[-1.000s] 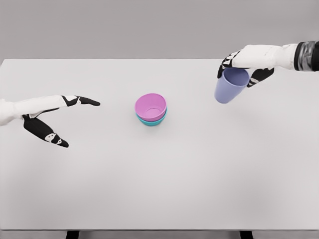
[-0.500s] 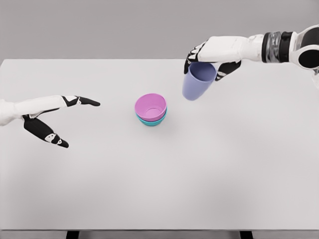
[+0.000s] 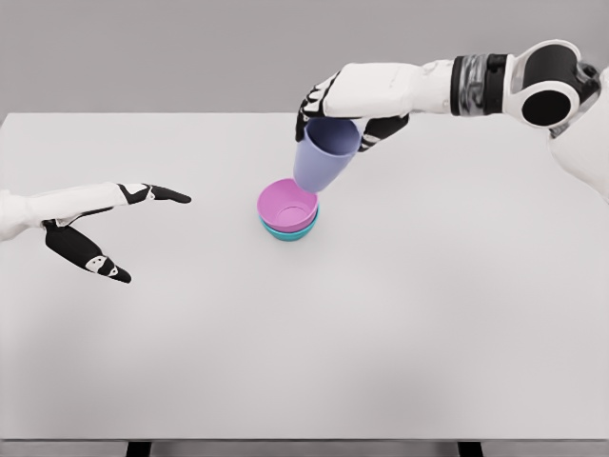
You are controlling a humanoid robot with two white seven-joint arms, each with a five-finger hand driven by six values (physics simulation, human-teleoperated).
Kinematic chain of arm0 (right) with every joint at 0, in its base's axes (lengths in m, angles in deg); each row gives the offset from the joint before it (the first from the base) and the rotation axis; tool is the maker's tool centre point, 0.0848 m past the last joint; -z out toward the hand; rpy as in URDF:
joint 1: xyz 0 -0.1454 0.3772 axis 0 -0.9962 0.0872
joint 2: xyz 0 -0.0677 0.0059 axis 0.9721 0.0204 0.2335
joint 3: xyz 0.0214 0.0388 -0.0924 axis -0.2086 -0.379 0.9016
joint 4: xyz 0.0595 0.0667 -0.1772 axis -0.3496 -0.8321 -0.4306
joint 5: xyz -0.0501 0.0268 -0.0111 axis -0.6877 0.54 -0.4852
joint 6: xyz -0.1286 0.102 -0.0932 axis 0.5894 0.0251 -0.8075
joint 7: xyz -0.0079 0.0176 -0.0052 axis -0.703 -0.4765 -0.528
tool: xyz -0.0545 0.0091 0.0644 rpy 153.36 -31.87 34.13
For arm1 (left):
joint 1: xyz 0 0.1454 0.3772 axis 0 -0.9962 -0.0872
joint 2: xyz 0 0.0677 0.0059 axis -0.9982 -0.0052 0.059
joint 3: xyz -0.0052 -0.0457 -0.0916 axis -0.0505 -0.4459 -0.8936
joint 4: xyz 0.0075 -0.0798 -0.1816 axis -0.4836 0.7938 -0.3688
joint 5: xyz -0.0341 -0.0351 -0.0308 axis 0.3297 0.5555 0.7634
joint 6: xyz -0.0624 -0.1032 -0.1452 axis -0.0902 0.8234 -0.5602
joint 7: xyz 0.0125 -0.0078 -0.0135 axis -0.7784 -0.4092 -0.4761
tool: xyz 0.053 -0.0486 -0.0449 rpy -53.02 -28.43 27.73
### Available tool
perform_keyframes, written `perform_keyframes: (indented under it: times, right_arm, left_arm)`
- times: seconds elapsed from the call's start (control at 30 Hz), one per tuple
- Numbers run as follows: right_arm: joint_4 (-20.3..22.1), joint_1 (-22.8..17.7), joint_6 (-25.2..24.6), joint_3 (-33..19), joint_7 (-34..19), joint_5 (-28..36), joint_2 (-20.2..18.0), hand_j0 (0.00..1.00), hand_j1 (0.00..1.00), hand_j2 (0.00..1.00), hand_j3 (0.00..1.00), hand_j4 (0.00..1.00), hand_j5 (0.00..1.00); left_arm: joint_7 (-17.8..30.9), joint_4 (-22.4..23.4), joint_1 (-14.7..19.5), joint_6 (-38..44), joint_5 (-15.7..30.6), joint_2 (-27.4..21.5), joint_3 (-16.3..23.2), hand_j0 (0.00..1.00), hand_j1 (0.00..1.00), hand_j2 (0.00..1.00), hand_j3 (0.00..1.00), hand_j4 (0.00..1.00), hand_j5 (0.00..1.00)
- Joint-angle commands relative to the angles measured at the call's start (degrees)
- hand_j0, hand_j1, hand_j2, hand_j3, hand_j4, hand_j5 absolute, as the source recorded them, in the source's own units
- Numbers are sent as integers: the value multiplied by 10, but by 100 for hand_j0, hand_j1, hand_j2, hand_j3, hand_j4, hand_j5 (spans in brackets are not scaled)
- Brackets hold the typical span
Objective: Stacking bowl and cup with both arms
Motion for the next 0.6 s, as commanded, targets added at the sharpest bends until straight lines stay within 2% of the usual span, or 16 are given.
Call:
perform_keyframes:
  times: [0.0,0.27,0.57]
  right_arm:
    - [2,0,-6,0,0,3,17,59,59,59,59,59,59]
    - [-2,-1,-14,8,0,1,41,59,59,59,59,59,59]
    - [-52,-2,-14,29,0,-4,70,59,59,59,59,59,59]
  left_arm:
    - [0,0,0,1,5,-1,0,100,100,100,100,100,100]
    - [0,0,-1,1,5,-1,0,100,100,100,100,100,100]
    - [0,0,-1,1,5,0,0,100,100,100,100,100,100]
